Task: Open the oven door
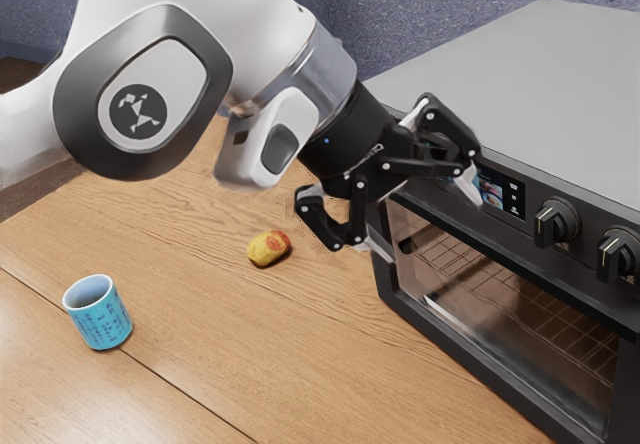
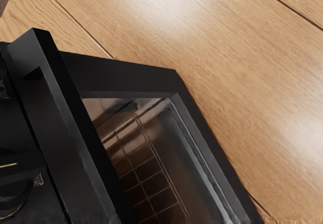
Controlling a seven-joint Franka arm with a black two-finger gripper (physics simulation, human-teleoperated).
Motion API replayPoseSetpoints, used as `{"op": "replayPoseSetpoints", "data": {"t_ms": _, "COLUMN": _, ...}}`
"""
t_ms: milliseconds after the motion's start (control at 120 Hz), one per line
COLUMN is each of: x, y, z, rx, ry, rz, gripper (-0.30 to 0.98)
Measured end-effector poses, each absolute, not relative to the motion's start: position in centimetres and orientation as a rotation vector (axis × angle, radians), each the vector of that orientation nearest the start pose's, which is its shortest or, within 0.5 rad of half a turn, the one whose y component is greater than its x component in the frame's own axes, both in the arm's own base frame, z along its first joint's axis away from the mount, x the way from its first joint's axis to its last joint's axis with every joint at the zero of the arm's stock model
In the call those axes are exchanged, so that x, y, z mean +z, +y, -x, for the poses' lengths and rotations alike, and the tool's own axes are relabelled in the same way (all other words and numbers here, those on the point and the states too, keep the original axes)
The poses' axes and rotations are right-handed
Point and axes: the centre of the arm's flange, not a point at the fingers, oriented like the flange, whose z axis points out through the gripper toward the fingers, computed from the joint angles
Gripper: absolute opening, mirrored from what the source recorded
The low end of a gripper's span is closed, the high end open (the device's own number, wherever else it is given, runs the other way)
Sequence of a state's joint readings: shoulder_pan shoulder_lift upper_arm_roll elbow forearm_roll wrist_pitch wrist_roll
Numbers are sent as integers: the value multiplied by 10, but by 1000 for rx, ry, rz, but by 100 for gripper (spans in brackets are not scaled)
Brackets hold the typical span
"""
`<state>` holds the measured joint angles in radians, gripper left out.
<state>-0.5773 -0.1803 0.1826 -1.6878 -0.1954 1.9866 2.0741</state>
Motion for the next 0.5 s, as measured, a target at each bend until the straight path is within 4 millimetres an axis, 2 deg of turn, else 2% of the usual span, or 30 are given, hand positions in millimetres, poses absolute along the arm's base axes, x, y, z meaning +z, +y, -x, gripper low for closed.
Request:
{"op": "replayPoseSetpoints", "data": {"t_ms": 92, "x": 708, "y": -194, "z": -503, "rx": -746, "ry": 2656, "rz": 1037, "gripper": 69}}
{"op": "replayPoseSetpoints", "data": {"t_ms": 167, "x": 705, "y": -173, "z": -514, "rx": -783, "ry": 2613, "rz": 1128, "gripper": 69}}
{"op": "replayPoseSetpoints", "data": {"t_ms": 225, "x": 703, "y": -167, "z": -517, "rx": -799, "ry": 2596, "rz": 1169, "gripper": 69}}
{"op": "replayPoseSetpoints", "data": {"t_ms": 292, "x": 703, "y": -169, "z": -517, "rx": -807, "ry": 2584, "rz": 1193, "gripper": 69}}
{"op": "replayPoseSetpoints", "data": {"t_ms": 417, "x": 700, "y": -189, "z": -510, "rx": -779, "ry": 2595, "rz": 1196, "gripper": 69}}
{"op": "replayPoseSetpoints", "data": {"t_ms": 500, "x": 695, "y": -200, "z": -503, "rx": -677, "ry": 2569, "rz": 1197, "gripper": 69}}
